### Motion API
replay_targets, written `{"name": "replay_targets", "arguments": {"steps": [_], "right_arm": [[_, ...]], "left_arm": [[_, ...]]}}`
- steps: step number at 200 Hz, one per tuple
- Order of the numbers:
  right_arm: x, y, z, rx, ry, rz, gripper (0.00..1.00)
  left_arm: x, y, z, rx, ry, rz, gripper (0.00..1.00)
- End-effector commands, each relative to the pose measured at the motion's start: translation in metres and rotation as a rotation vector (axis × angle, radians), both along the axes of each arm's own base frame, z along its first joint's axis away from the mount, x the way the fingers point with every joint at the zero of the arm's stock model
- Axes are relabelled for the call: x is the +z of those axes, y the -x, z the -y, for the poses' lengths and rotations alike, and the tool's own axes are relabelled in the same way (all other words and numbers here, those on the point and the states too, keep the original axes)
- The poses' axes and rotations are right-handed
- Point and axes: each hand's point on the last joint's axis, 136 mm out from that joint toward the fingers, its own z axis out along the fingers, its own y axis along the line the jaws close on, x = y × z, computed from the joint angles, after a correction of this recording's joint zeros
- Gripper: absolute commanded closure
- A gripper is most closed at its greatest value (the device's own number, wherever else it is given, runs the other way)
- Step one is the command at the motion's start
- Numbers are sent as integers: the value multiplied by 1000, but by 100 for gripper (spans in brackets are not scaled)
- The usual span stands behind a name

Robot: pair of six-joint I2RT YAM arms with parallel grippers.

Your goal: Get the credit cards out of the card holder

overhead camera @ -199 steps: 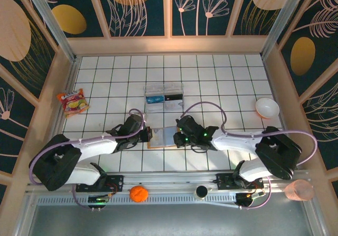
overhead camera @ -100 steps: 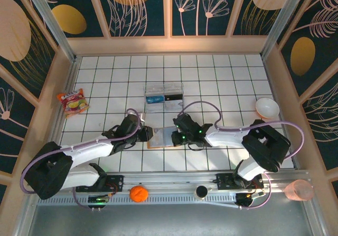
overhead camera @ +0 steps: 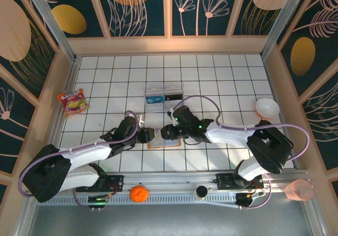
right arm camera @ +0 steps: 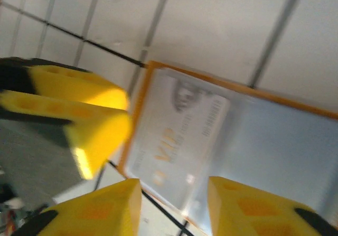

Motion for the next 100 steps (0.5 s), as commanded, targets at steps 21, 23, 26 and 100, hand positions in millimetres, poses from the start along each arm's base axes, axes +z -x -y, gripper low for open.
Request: {"name": "replay_targets", "arguments": {"steps": [21, 23, 26, 100], "right_arm": [[-7, -5, -23, 25, -66, -101, 58], [-7, -5, -23, 23, -67, -105, 58], [-8, -7, -23, 18, -70, -110, 58], [-26, -10, -28, -8, -67, -170, 60]], "left_arm": [[-3, 2, 2, 8, 52, 3, 69], [-3, 2, 1, 10, 51, 4, 69], [-4, 2, 1, 10, 49, 4, 69], [-19, 8, -8, 27, 7, -29, 71]]}}
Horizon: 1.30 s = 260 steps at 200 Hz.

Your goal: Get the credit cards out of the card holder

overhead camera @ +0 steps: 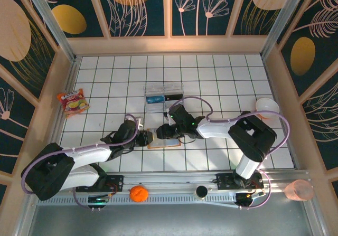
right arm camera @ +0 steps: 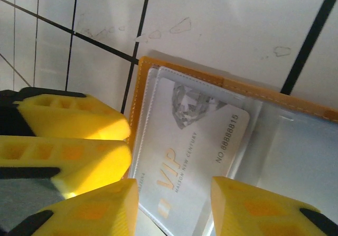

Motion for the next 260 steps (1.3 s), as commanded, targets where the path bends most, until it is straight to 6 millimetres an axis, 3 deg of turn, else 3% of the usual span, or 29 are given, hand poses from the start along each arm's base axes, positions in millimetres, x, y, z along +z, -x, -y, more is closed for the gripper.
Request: {"name": "replay_targets", "arguments": {"steps": [1, 74, 122, 174, 211, 260], "right_arm": [[7, -7, -11, -5, -39, -2, 60], [-14, -3, -4, -16, 22, -35, 61], [-23, -7, 12, -74, 179, 30, 63], [-10, -13, 15, -109, 259, 141, 63], [-6, -17, 18, -124, 271, 163, 63], [20, -21, 24, -151, 221, 232, 62]], "left_arm": [[1, -2, -1, 17, 12, 7, 71], [2, -1, 0, 16, 21, 7, 74], [3, -1, -4, 31, 13, 5, 75], [13, -4, -15, 67, -21, 44, 79], [29, -8, -7, 34, 3, 75, 88], [42, -15, 9, -3, 48, 91, 92]]}}
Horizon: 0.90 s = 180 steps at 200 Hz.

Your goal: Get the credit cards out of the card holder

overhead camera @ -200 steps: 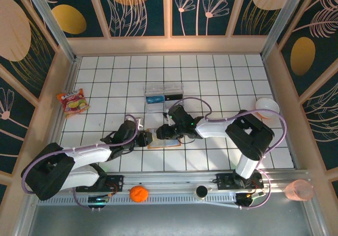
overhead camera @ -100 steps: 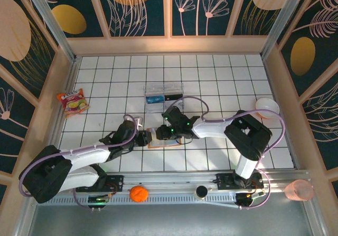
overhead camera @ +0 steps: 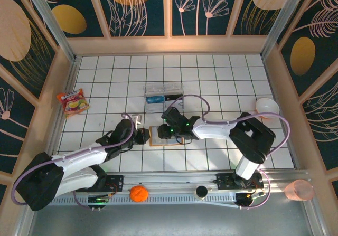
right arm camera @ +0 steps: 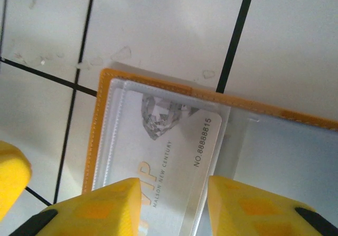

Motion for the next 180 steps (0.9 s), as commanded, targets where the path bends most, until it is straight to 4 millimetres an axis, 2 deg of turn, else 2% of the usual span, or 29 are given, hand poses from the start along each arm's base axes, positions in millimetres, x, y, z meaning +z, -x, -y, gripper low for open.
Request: {"name": "replay_targets", "arguments": {"steps": [1, 36, 63, 96, 117, 180], "right_arm": [[21, -5, 8, -14, -10, 76, 62], [25, -1, 11, 22, -99, 21, 70], [20, 4, 10, 52, -134, -37, 75], [14, 8, 4, 81, -181, -92, 75], [14, 10, -1, 102, -195, -104, 75], [3, 10, -8, 113, -198, -135, 74]], "left_arm": [[13, -7, 13, -39, 30, 23, 92], [13, -10, 36, -91, 54, 20, 100], [3, -15, 48, -113, 27, 14, 100], [-19, -20, 35, -63, -71, -13, 100], [-25, -19, 26, -44, -111, -11, 100], [-54, -3, 11, -52, -173, -84, 100]]}}
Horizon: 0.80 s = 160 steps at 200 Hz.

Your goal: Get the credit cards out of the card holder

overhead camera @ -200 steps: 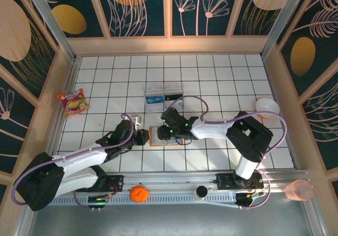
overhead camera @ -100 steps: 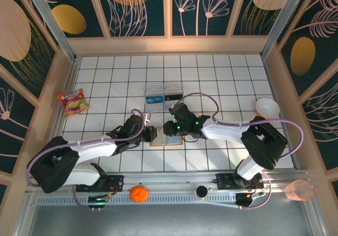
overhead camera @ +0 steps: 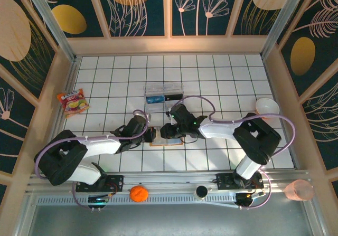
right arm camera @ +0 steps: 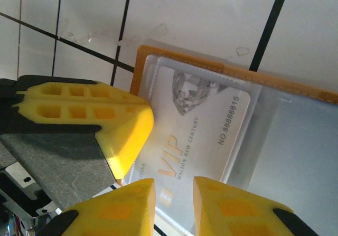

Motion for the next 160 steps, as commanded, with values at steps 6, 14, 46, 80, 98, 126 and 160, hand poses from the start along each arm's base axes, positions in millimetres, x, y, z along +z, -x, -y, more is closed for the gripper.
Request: {"name": "replay_targets", "arguments": {"steps": [6, 14, 46, 80, 98, 126, 160], "right_arm": [[1, -4, -7, 12, -30, -3, 74], [0, -4, -8, 12, -28, -4, 74], [-3, -4, -9, 14, -26, -11, 74], [-14, -4, -5, 2, 6, -29, 74], [-20, -2, -2, -5, 38, -29, 75], [-25, -3, 7, -30, 102, -6, 75], [-24, -8, 22, -68, 183, 54, 75]], "left_arm": [[-18, 13, -13, -3, -49, -42, 100], [-19, 15, -14, -2, -50, -48, 100], [-20, 20, -17, 1, -42, -56, 100], [-16, 20, -15, -2, -27, -50, 100], [-15, 20, -14, -4, -22, -47, 100], [-17, 19, -14, -5, -22, -49, 100], [-16, 18, -14, -1, -27, -43, 100]]}}
